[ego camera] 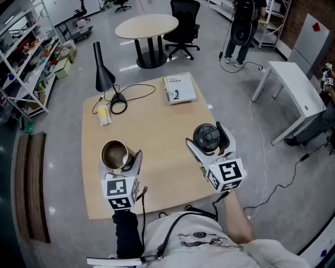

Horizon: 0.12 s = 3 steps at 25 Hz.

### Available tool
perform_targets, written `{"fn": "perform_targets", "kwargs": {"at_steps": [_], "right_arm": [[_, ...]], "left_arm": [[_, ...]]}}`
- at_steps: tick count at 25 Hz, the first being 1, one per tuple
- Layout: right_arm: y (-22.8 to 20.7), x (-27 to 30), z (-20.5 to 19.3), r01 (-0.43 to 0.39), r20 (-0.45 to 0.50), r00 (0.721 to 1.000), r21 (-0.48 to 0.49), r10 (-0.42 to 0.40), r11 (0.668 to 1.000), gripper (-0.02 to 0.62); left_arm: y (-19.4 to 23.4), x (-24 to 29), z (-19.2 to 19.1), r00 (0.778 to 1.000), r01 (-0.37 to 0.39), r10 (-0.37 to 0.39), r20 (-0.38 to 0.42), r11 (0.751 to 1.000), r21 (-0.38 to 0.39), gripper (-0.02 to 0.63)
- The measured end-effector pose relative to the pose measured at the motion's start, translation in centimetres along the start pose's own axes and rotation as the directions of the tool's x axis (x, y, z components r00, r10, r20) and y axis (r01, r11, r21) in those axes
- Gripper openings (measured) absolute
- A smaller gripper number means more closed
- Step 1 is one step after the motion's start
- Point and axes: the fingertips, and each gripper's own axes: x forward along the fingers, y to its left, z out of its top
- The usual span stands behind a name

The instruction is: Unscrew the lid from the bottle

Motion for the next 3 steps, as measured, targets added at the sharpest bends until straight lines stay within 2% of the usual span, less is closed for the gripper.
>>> {"fn": "perform_targets", "kwargs": {"at_steps": [3], "right_arm": [[0.63,0.24,0.03,-0.005,0.000,1.000,-0.005,0.005,1.000,0.485]], "left_arm": [[0.36,0.03,0.01,1.000,0.007,-0.007,0.002,1.000,0.001,0.416]]}}
